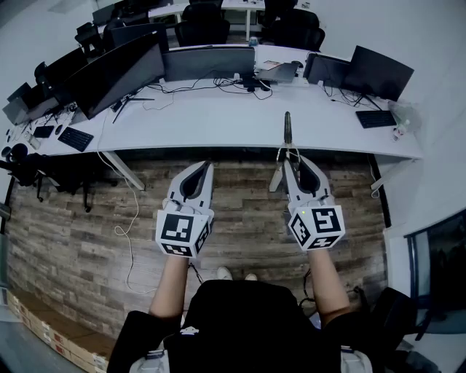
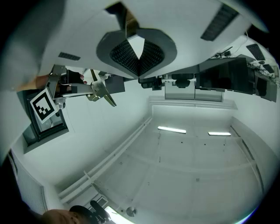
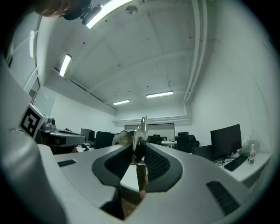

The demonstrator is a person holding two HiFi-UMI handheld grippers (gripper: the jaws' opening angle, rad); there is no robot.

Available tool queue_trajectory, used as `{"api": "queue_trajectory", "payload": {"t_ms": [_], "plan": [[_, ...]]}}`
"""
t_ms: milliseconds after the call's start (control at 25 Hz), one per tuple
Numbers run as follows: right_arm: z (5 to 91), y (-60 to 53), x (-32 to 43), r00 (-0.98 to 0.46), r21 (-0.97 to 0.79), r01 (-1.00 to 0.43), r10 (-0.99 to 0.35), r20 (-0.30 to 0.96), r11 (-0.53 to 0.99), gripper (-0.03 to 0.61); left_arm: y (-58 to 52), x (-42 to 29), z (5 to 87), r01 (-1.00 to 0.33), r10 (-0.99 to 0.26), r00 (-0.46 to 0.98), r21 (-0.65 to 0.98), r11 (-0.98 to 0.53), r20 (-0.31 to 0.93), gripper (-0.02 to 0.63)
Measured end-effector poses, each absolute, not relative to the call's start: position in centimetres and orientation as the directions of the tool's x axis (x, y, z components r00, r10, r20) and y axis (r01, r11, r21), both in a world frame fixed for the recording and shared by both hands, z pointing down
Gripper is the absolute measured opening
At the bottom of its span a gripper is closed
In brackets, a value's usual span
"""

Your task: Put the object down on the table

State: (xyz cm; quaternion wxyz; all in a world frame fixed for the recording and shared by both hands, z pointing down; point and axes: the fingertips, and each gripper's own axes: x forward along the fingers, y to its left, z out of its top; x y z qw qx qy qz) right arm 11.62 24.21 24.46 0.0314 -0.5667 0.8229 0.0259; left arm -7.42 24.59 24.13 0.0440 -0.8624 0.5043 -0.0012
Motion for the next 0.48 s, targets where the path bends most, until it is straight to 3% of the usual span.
{"api": "queue_trajectory", "payload": {"t_ms": [480], "plan": [[25.1, 25.6, 14.1, -0.391, 0.013, -0.920, -0.918, -0.071, 0.391, 0.100, 25.9, -4.0, 24.5, -0.871, -0.872, 0.489, -0.080, -0.485, -0.031, 0.014]]}}
